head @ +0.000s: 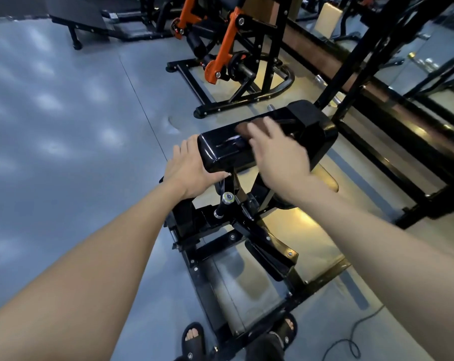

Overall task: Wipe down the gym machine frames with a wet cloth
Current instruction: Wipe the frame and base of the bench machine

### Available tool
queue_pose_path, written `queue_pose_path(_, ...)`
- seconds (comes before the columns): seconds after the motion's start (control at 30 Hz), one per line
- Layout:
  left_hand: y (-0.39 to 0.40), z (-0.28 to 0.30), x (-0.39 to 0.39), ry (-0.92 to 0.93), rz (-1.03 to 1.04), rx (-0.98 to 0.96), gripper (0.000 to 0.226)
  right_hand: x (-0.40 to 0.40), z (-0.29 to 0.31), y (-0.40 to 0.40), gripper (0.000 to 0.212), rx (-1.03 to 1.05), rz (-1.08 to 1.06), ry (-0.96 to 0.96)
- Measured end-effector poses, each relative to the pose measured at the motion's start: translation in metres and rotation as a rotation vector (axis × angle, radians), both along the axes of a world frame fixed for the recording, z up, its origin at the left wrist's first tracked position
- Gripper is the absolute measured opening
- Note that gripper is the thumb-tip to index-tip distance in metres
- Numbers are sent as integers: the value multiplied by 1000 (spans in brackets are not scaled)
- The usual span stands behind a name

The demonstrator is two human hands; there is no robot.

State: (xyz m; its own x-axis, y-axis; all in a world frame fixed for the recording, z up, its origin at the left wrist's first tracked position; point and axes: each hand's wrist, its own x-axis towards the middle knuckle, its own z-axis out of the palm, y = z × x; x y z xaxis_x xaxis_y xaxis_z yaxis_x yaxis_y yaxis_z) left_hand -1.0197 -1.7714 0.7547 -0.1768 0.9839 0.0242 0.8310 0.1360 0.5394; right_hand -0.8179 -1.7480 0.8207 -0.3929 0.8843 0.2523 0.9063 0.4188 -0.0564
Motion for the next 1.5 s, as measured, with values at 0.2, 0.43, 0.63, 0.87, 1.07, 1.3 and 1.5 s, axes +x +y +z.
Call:
queue_pose_path(0.2, -1, 0, -1, 0, -5, -3, 100, 23, 2, 22, 46, 52, 59, -82)
queue_pose_path(0.43, -1, 2, 0, -3, 8, 1, 94, -10, -3, -7, 42, 3, 73, 7)
queue_pose_path(0.63, -2, 3, 0, -13, -7, -6, 96, 14, 2, 18, 45, 45, 68, -36)
queue_pose_path(0.87, -2, -1, 3, -9, 26, 3, 99, -27, -9, -10, 43, 12, 60, 2)
queue_pose_path(1.07, -3, -2, 2, -11, 25, 12, 99, 0, -1, 20, 42, 23, 79, -24)
queue_pose_path(1.3, -2, -2, 2, -27, 25, 17, 102, -37, -4, -7, 42, -25, 110, -33)
queue_pose_path(1.5, -3, -2, 2, -18, 19, 5, 104, 7, 7, 36, 42, -10, -34, 15)
